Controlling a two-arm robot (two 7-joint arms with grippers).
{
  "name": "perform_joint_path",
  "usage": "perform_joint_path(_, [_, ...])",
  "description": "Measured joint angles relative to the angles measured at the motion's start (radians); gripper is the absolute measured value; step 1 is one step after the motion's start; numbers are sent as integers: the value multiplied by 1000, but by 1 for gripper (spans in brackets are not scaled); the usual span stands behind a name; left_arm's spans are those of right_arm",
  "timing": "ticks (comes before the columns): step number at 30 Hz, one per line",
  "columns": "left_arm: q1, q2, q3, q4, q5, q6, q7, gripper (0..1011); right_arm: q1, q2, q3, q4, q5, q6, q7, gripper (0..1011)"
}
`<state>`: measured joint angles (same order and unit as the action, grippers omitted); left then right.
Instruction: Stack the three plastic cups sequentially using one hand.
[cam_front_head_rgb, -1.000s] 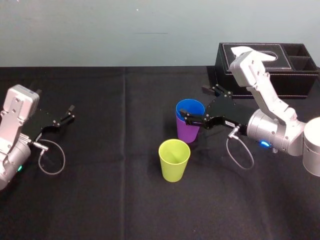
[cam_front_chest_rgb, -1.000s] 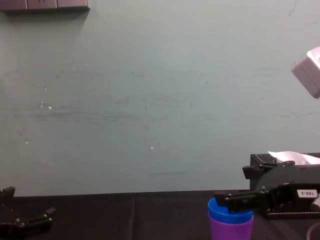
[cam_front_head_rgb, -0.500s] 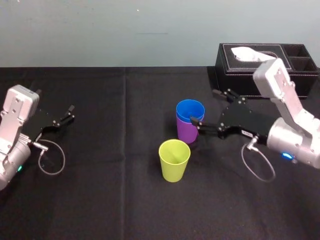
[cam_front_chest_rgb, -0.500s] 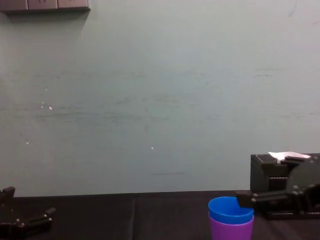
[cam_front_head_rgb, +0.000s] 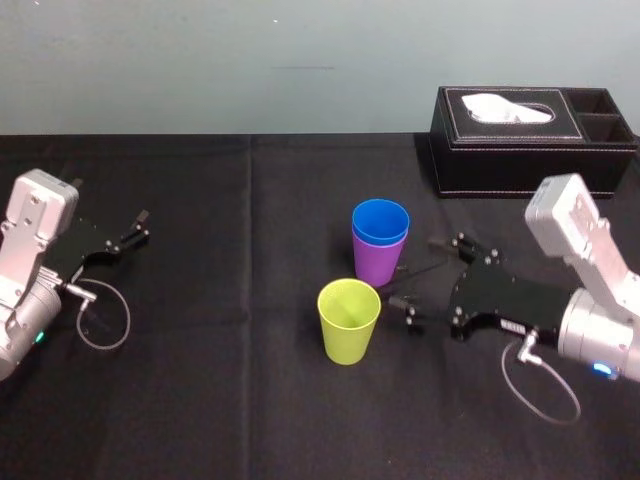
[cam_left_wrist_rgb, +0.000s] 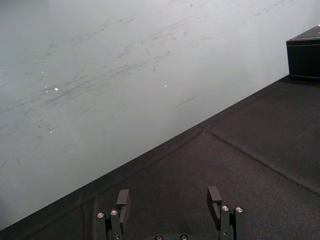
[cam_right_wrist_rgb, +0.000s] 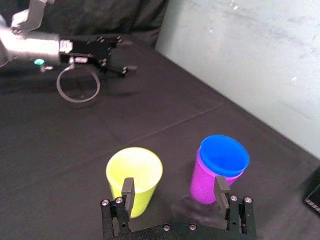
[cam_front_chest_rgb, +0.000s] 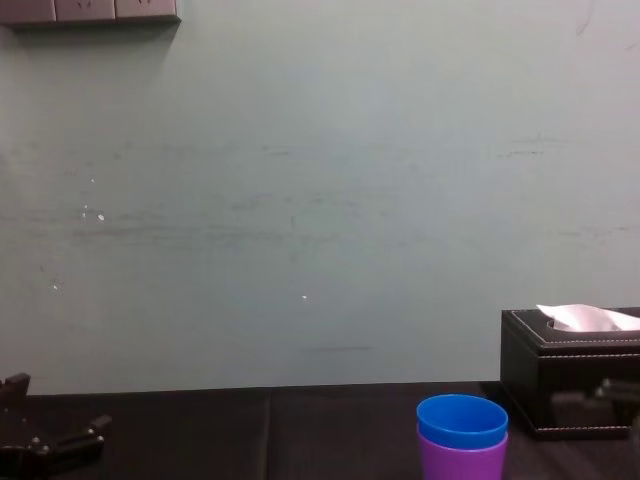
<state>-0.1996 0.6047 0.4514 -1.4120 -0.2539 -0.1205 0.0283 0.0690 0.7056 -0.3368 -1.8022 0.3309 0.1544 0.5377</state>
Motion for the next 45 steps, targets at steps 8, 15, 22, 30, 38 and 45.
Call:
perform_joint_path(8, [0,0,0,0,0,0,0,1012,-35,16,-23,0,9,-6,7,1003])
perform_joint_path(15, [0,0,0,0,0,0,0,1011,-41,13,-46,15,11,-7,13,1003])
perform_joint_path(22, [0,0,0,0,0,0,0,1011,-20,-6,-74,50,14,-6,21,1003])
perform_joint_path(30, [0,0,0,0,0,0,0,1011,6,-25,-97,84,19,-6,30,1003])
perform_joint_path(38, [0,0,0,0,0,0,0,1011,40,-45,-118,116,27,-2,37,1003])
perform_joint_path(45, [0,0,0,0,0,0,0,1011,74,-65,-136,152,37,4,46,1002])
